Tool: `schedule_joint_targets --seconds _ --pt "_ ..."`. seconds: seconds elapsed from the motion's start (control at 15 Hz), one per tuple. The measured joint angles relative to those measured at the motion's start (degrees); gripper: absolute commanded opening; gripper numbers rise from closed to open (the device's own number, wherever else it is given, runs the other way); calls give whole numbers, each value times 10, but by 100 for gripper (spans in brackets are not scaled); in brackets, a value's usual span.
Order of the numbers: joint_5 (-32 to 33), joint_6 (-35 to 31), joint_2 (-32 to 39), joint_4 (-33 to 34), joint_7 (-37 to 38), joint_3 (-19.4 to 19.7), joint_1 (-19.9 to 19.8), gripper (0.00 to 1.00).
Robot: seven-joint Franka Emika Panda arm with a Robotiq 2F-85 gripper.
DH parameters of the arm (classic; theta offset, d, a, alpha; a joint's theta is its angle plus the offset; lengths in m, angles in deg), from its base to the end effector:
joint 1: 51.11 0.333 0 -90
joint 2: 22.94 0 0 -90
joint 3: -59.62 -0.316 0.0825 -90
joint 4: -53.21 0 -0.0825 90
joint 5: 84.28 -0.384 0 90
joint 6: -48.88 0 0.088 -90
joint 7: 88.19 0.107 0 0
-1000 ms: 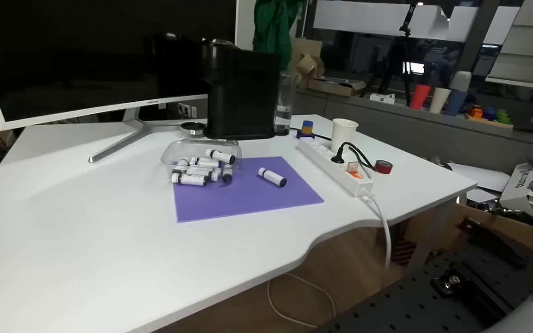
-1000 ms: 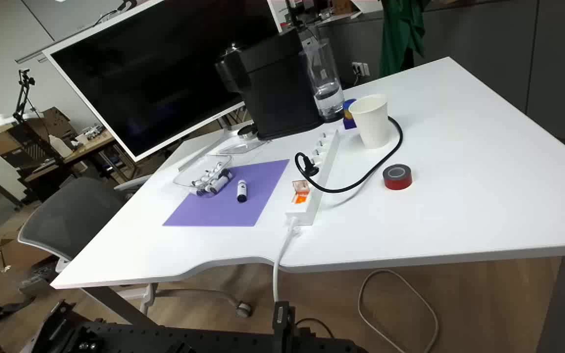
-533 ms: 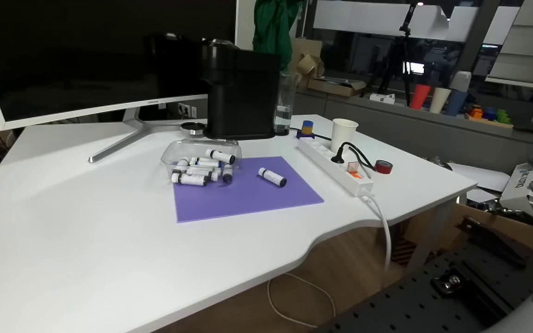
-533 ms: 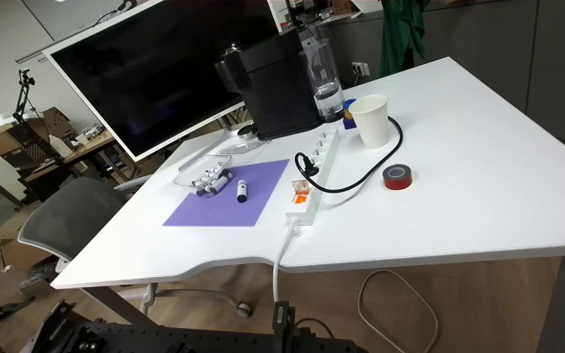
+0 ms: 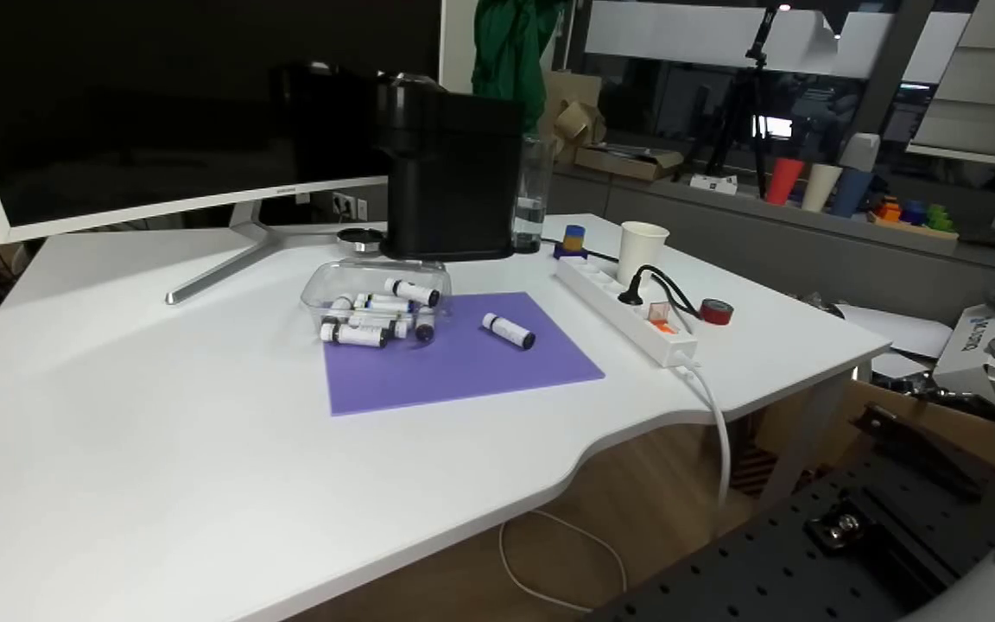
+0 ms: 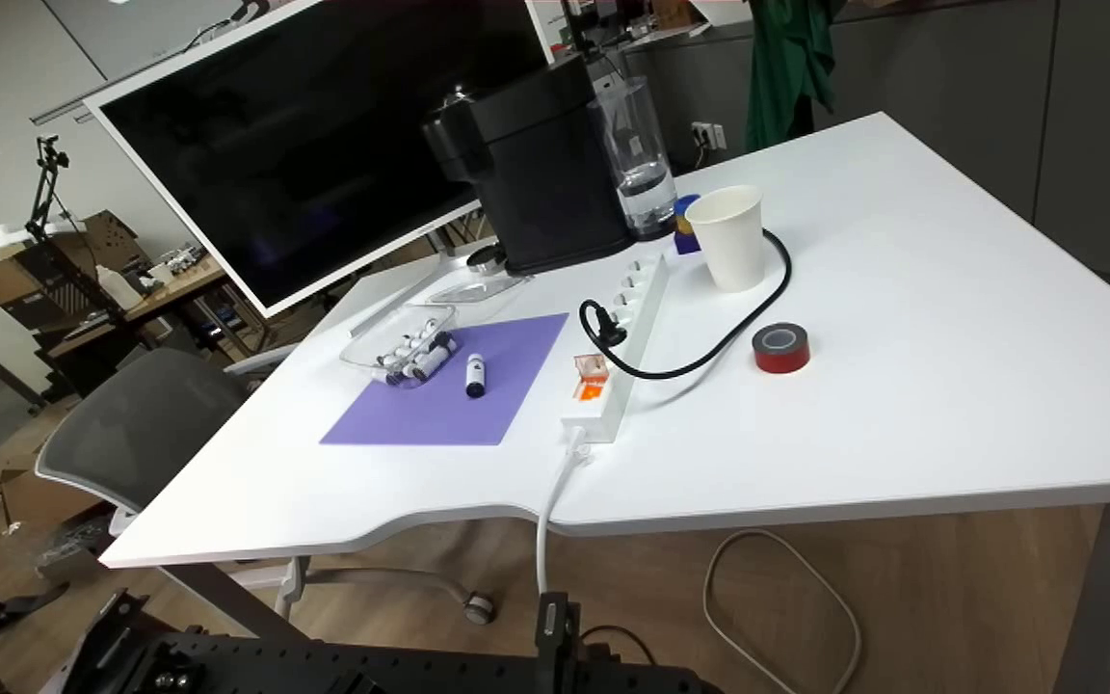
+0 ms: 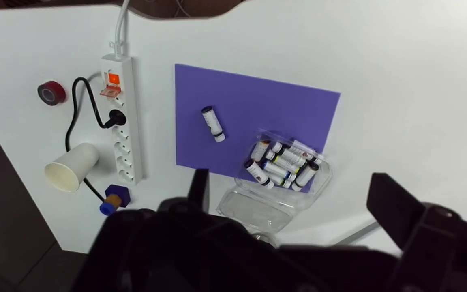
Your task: Put the bottle on the table inside the clear container on the left
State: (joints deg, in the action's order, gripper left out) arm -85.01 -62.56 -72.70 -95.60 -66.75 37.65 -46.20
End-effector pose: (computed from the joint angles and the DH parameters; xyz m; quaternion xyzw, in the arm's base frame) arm 0.2836 0.1592 0.5155 0.9865 -0.0054 0.1312 0.0980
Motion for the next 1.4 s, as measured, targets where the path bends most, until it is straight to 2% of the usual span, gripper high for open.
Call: schedule_joint_targets --seconds 0.13,0.27,0.6,0.8,0.93,1.4 --pt "13 -30 3 -10 -17 25 -12 100" --pt "20 -68 15 -25 -61 69 -22 100" --pt "16 -178 77 -59 -188 214 -50 100" --pt "0 -193 128 -58 -279 292 -54 100" --pt "-2 -185 157 -52 -292 310 -61 100" --pt "-2 -182 182 -46 -293 303 -73 100"
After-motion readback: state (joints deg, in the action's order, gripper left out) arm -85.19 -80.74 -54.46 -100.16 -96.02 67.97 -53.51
